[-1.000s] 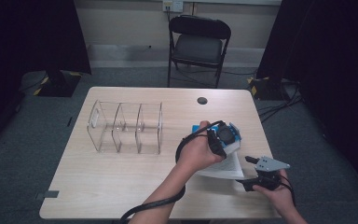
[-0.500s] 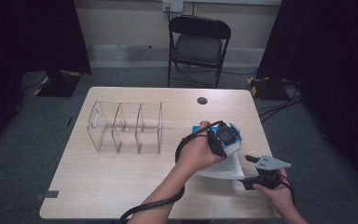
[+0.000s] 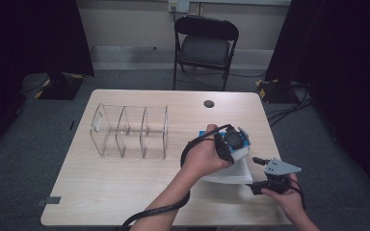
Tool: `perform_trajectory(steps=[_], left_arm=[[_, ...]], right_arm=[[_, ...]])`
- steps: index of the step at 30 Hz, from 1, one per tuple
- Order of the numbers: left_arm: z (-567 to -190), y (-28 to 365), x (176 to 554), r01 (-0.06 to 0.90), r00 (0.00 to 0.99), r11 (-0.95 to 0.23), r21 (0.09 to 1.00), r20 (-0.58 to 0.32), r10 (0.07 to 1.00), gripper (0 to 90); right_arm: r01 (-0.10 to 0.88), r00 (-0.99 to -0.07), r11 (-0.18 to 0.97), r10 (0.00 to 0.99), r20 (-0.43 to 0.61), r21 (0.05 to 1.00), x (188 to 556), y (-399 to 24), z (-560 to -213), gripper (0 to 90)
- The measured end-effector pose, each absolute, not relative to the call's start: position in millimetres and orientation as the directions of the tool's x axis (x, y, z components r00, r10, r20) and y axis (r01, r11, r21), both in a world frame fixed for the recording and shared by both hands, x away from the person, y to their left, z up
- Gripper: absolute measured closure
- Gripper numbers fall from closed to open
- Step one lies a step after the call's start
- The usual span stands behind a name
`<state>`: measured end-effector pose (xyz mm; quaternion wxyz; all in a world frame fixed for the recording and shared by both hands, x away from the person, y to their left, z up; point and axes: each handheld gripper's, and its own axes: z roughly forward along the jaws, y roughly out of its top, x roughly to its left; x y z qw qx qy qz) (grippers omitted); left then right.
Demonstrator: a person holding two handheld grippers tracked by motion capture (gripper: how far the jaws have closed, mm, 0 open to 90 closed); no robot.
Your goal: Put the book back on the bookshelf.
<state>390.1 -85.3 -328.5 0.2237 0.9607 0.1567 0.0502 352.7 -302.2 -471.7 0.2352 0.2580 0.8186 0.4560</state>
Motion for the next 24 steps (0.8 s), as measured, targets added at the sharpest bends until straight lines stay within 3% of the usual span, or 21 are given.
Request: perform_trajectory(steps=[24], left_arm=[[-320.9,-86.2,381.9,0.271,0.951,-0.857,0.438,0.018,0.310,74.7]], right_arm=[[0.165,-0.779,0.443,0.606,-0.159,0.882,355.7,-295.7,-462.0,10.9]])
